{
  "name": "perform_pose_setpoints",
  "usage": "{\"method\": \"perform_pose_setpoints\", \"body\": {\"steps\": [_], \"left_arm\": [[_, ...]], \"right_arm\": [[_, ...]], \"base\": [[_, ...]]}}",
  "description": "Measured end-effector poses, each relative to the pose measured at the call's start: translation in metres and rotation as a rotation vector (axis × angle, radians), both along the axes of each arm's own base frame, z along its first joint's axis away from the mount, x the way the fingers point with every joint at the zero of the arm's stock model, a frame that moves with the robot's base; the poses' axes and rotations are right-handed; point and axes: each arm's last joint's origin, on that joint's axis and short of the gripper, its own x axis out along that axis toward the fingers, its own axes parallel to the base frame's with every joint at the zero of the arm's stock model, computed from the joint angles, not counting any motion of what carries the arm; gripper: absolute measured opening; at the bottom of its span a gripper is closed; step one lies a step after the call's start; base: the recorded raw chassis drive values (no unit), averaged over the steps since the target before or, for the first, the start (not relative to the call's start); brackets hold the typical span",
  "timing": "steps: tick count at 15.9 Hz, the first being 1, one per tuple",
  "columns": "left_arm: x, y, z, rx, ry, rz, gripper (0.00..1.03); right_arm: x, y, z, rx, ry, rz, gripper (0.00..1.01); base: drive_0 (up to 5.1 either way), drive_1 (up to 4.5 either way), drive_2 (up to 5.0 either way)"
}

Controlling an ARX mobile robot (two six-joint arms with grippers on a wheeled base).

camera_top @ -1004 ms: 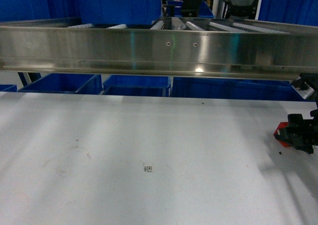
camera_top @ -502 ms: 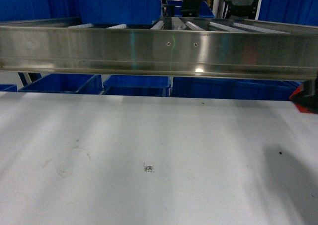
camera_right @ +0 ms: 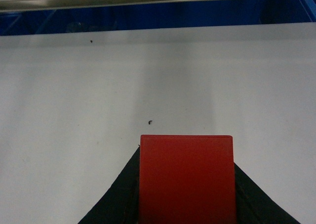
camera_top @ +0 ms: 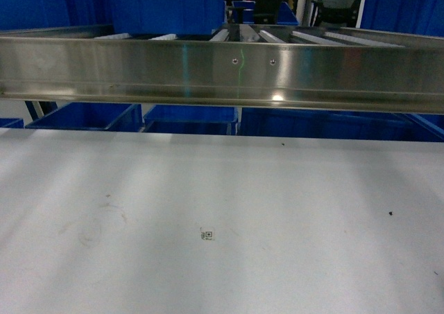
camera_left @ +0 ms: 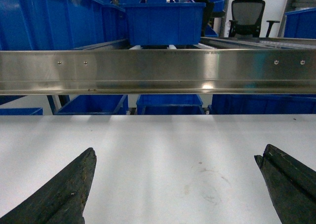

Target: Place magnetic block on left shelf second layer

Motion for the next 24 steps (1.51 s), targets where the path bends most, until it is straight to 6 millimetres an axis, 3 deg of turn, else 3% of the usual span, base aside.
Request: {"method": "perform_pose_setpoints", "body": {"steps": [22, 24], "left_arm": [[0.0, 0.0, 0.0001, 0.0, -0.001, 0.0, 0.98], [0.0, 0.0, -0.0001, 0.0, 0.001, 0.001, 0.98]], "right_arm": [[-0.0024, 0.0025, 0.0043, -0.015, -0.023, 0.033, 0.33], [-0.0024, 0.0026, 0.0043, -0.015, -0.023, 0.033, 0.33]], "base": [[0.0, 0.0, 0.0], [-4.9, 2.52, 2.5]]}}
